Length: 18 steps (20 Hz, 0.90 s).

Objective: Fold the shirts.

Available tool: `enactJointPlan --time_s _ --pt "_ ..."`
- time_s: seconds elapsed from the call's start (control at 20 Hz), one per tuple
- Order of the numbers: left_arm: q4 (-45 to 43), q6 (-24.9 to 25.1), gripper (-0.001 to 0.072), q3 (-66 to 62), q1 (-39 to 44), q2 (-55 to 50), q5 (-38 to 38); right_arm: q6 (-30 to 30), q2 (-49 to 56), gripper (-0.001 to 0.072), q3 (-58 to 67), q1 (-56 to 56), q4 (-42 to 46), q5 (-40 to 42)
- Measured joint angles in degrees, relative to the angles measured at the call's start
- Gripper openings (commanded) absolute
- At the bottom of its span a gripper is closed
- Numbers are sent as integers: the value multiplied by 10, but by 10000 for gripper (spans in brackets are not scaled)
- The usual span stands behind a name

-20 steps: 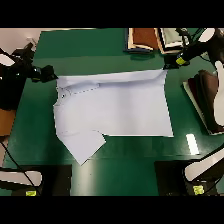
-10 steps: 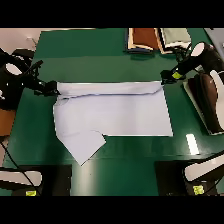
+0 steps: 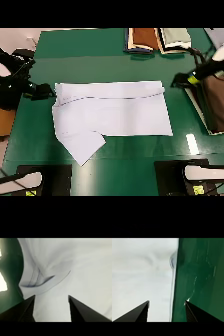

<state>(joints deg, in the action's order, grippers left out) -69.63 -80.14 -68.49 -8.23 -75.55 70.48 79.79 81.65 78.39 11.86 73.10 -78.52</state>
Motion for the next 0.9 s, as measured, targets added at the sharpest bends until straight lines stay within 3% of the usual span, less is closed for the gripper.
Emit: enactJointPlan --time_s 0.4,0.55,0.7,0.75,0.9 --pt "-30 -40 494 234 0 200 13 -28 -139 503 -310 134 -13 -20" --pt "-28 -47 494 271 0 231 12 -39 -151 453 -382 144 -46 -1" --pt "-19 -51 494 287 0 244 11 -44 -157 451 -422 121 -82 19" --pt "-17 -52 494 289 0 246 11 -45 -158 419 -430 108 -93 26" --pt "-14 -53 494 294 0 249 12 -49 -158 53 -444 68 -100 56"
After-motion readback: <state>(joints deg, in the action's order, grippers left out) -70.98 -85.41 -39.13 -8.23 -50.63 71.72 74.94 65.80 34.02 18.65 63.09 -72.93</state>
